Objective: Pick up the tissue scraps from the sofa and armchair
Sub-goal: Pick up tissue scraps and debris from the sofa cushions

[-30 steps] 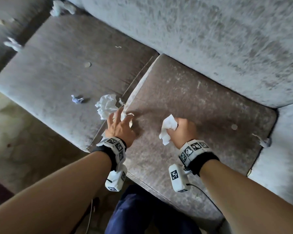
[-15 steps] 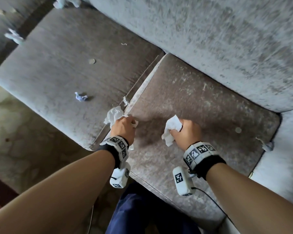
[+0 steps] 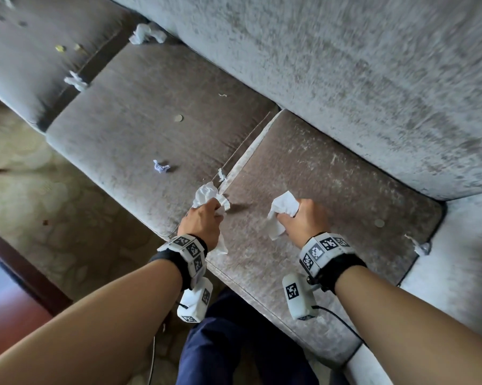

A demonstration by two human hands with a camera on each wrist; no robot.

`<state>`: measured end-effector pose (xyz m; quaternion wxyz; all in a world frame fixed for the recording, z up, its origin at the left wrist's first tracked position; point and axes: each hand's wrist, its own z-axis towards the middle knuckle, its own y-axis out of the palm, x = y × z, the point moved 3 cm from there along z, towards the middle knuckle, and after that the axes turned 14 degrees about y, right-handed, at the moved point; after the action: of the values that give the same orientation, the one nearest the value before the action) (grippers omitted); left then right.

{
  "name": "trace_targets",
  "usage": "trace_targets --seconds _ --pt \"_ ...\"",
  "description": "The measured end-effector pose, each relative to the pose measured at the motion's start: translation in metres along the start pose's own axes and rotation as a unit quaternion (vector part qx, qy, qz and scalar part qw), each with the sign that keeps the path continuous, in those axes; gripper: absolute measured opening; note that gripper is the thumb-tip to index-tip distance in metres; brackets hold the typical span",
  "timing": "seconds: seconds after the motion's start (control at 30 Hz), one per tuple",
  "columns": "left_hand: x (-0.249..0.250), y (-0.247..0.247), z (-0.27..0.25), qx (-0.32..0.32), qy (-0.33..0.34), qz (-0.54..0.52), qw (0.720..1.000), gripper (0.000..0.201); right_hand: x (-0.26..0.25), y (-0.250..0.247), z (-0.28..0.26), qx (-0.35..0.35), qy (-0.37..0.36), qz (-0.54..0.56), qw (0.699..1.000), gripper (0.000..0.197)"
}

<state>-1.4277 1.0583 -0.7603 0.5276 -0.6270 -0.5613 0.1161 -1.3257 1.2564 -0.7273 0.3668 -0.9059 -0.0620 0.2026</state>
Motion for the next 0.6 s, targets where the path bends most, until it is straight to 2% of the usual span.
trace_targets --seconds 0.03,0.17,0.3,0.37,0.47,0.57,0.6 --pt "-0.002 -0.005 0.001 0.013 -0.004 -0.013 1.0 0.003 -0.004 -0.001 0.0 0.002 -0.001 0.003 1.0 0.013" --pt "-0.013 -0.021 0.013 0.07 -0.015 -0.025 0.997 0.025 -0.028 0.005 0.002 0.004 -0.017 0.01 1.0 0.012" --pt "-0.029 -0.021 0.04 0.095 0.008 -0.055 0.994 0.031 -0.057 0.014 0.016 0.005 -0.022 -0.003 1.0 0.007" --pt "-0.042 -0.014 0.058 0.074 0.001 -0.058 0.996 0.031 -0.068 0.022 0.025 -0.002 -0.016 -0.011 1.0 0.008" --pt "-0.059 0.003 0.074 0.019 -0.027 -0.044 0.998 0.029 -0.082 0.038 0.038 -0.021 -0.01 -0.01 1.0 0.022" --pt "-0.072 0.02 0.083 -0.051 -0.036 -0.04 0.997 0.029 -0.089 0.054 0.05 0.012 0.015 -0.018 1.0 0.013" --pt "-0.075 0.026 0.085 -0.081 -0.034 -0.034 0.996 0.036 -0.09 0.058 0.053 0.019 0.019 -0.025 0.999 0.011"
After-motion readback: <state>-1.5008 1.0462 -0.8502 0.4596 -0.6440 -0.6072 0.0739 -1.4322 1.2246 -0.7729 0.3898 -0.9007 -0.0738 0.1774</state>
